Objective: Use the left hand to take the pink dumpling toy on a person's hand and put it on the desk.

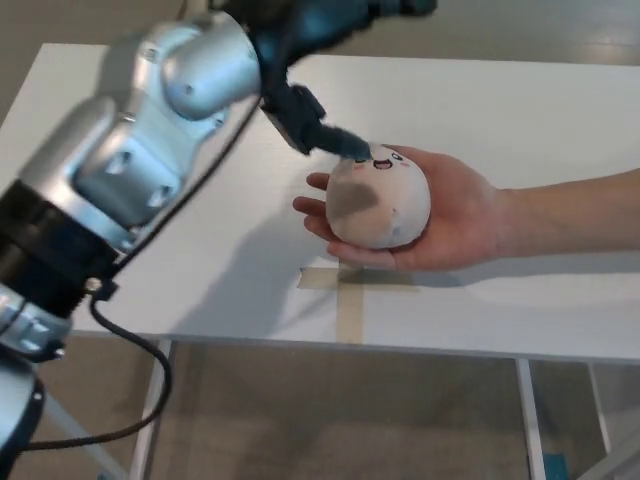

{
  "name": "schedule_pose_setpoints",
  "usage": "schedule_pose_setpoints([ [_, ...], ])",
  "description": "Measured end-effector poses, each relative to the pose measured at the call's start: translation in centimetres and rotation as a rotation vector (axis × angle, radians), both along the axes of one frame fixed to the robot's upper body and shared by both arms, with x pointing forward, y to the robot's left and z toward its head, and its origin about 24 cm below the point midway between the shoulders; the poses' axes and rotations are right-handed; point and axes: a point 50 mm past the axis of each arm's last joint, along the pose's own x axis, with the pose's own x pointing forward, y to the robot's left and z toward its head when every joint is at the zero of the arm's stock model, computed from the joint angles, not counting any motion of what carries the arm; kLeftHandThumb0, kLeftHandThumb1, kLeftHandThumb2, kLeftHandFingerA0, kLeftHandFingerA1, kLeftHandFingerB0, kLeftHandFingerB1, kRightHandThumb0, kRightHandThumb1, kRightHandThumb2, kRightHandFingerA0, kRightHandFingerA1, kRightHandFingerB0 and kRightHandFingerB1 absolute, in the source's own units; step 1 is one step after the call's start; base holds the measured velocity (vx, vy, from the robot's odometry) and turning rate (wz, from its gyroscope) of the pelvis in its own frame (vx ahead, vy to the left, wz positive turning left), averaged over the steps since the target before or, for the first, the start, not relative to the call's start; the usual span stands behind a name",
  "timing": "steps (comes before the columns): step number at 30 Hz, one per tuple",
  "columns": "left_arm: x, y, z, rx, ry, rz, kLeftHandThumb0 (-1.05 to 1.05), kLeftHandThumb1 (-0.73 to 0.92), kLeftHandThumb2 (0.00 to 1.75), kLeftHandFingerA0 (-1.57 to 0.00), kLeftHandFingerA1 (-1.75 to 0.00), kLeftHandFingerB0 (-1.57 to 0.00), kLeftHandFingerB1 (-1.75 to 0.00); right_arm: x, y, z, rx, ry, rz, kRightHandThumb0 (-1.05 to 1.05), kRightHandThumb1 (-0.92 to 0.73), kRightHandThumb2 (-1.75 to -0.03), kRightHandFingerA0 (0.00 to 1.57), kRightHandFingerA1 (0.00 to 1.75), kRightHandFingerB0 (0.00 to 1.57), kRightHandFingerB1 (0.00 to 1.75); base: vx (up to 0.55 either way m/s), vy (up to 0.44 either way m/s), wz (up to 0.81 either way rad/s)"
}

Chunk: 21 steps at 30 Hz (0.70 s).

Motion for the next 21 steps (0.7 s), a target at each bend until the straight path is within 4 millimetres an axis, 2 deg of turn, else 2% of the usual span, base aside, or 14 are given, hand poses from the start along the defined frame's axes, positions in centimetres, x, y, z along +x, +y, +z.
schedule_pose_setpoints([
  [5,0.7,-1.5,-2.5,0.105,0.069,0.043,-0.65,0.40,0.70,-0.15,-0.39,-0.09,-0.34,0.0,0.0,0.0,0.000,-0.002,-0.003,-0.21,-0.70,-0.60,0.72,0.47,0.56,0.42,0.00,0.000,0.00],
  [6,0.7,-1.8,-2.9,0.121,0.076,0.048,-0.32,0.20,0.82,-0.01,-0.48,0.00,-0.47,0.1,0.0,0.0,0.000,-0.002,-0.003,-0.21,-0.70,-0.60,0.72,0.47,0.57,0.42,0.00,0.000,0.00],
  [13,0.8,-2.8,-4.4,0.167,0.106,0.073,-0.32,0.20,0.82,0.00,-0.48,0.00,-0.47,0.1,0.0,0.0,0.000,0.002,-0.004,-0.21,-0.70,-0.61,0.72,0.47,0.56,0.42,0.00,0.000,0.00],
  [21,0.5,-2.6,-6.8,0.206,0.155,0.099,-0.32,0.20,0.82,-0.01,-0.48,0.00,-0.47,0.0,0.0,0.0,0.001,0.005,-0.004,-0.22,-0.70,-0.60,0.71,0.47,0.56,0.42,0.00,0.000,0.00],
])
